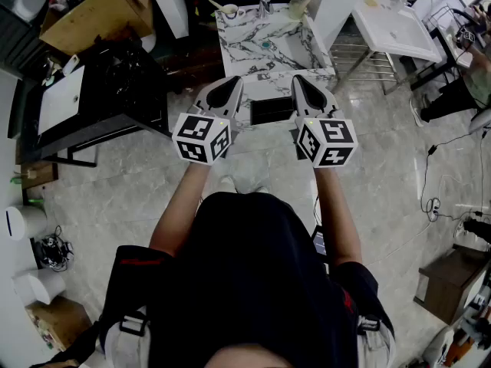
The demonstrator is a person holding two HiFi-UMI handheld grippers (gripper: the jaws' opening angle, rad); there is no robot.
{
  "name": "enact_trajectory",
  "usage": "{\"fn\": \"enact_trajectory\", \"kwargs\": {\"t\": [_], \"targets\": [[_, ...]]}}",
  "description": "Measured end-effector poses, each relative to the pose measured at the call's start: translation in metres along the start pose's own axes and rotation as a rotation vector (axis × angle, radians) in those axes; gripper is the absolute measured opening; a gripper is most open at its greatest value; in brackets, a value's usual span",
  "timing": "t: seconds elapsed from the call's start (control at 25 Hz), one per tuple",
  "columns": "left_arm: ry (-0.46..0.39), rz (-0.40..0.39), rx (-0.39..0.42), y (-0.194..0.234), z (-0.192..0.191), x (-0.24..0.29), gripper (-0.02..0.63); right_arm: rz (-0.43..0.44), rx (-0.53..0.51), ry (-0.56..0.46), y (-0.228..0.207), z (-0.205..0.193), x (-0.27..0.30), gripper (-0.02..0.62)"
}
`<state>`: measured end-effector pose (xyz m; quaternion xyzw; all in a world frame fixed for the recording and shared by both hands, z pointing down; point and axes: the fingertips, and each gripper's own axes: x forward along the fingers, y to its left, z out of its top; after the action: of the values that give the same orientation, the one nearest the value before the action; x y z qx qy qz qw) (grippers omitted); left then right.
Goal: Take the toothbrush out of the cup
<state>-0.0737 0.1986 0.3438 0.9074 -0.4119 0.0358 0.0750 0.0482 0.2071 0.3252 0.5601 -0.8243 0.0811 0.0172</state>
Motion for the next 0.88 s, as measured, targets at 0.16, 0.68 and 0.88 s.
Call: {"fn": "enact_trajectory", "kwargs": {"t": [0.16,0.68,0.88], "targets": [[0.004,-0.006,0.000,-0.006,-0.002,-0.001,0.012,-0.001,0.015,-0.003,-0.002,-0.001,-0.004,0.032],[0.003,0.035,-0.019,-0.017,-0.004,-0.010,0.012,-0.019,0.088,-0.015,-0.026,-0.006,-0.021,0.034],[-0.001,0.044,-0.027,-0.015,-0.005,-0.006,0.012,0.011,0.079,-0.004,-0.024,-0.011,-0.018,0.034]]}}
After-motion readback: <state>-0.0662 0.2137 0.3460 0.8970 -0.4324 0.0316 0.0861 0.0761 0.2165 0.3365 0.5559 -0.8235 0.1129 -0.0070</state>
